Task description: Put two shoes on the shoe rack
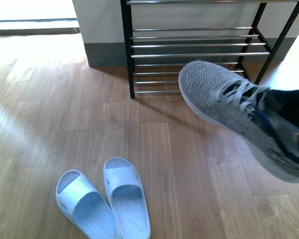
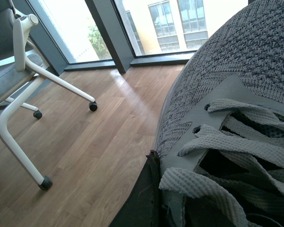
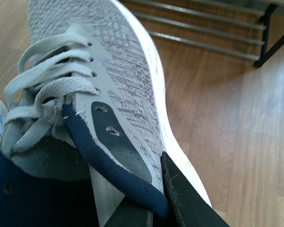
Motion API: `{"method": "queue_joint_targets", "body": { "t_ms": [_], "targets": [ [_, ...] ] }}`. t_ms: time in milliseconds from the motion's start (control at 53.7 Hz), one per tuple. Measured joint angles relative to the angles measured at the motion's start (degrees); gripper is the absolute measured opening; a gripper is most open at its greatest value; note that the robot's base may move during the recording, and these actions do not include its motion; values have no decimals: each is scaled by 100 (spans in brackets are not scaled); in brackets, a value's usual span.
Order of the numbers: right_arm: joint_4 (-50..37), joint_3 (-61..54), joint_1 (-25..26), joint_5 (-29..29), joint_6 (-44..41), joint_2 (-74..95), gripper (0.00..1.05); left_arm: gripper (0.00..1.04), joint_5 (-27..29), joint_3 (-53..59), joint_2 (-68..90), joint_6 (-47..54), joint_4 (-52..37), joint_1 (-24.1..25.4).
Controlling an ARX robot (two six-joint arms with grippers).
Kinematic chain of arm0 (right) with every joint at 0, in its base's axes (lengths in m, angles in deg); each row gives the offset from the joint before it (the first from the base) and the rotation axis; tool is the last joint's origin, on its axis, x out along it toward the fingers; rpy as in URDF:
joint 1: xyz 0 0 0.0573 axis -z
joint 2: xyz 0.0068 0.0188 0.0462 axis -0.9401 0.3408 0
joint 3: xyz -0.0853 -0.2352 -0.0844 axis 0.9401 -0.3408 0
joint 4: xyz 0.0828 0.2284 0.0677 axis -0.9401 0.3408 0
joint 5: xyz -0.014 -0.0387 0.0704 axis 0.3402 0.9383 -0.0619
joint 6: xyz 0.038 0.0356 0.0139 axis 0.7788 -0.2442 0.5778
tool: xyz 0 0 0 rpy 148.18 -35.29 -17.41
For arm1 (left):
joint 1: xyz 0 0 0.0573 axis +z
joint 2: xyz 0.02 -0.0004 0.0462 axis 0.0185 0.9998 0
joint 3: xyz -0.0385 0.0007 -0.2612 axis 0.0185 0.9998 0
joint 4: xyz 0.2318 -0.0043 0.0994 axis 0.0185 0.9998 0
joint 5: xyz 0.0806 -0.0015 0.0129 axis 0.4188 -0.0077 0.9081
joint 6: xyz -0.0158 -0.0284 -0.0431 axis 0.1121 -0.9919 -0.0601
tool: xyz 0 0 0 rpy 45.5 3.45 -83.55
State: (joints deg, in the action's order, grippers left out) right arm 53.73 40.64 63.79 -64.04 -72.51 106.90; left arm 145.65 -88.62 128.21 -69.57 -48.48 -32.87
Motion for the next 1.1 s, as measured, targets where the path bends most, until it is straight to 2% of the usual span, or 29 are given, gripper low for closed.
{"method": "queue_joint_targets", "body": {
  "t_ms": [168,261,354,1099],
  "targets": [
    [1045,-553,125,-345,-31,-2339,1,2,0,0,0,0,0,0],
    [1705,-870,127,-352,-39,-3742,1,2,0,0,0,0,0,0],
    [1862,-1067,114,-372,-42,-4631,1,2,0,0,0,0,0,0],
    [1864,-1062,107,-341,-63,-4828,1,2,20,0,-11,0,2,7]
  ]
}}
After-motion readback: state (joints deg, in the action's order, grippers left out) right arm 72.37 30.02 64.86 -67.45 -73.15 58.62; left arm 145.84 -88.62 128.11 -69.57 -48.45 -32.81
